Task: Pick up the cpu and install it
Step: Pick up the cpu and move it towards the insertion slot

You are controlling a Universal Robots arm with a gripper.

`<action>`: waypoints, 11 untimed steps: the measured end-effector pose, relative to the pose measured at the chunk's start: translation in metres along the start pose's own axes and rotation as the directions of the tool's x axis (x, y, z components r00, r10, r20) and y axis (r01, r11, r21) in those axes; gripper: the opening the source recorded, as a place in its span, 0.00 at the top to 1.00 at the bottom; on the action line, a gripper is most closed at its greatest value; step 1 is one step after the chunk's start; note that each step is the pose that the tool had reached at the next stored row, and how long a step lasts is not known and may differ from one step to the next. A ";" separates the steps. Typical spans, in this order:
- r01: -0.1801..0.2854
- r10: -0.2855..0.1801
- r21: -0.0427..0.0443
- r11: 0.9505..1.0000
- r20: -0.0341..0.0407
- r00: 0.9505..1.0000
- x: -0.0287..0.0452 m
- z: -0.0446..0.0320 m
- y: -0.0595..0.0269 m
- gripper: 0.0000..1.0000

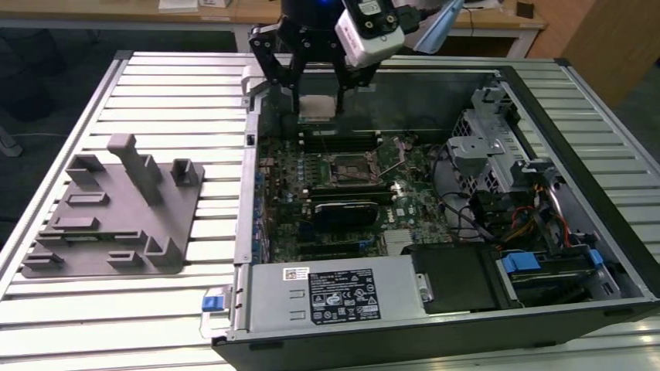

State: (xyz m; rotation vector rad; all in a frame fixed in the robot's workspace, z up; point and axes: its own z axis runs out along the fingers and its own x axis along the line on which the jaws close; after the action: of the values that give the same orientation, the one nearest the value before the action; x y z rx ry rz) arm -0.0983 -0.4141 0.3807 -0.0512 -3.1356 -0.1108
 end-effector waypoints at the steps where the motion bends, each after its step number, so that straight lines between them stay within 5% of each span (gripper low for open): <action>1: 0.000 0.000 0.000 1.000 0.000 1.000 -0.0027 0.0000 0.0002 0.46; 11: 0.000 0.000 0.000 1.000 0.000 1.000 -0.0302 0.0000 0.0018 0.46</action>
State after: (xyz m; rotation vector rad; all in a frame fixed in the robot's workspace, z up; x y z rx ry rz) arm -0.0680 -0.4133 0.3807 -0.0512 -3.1356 -0.1108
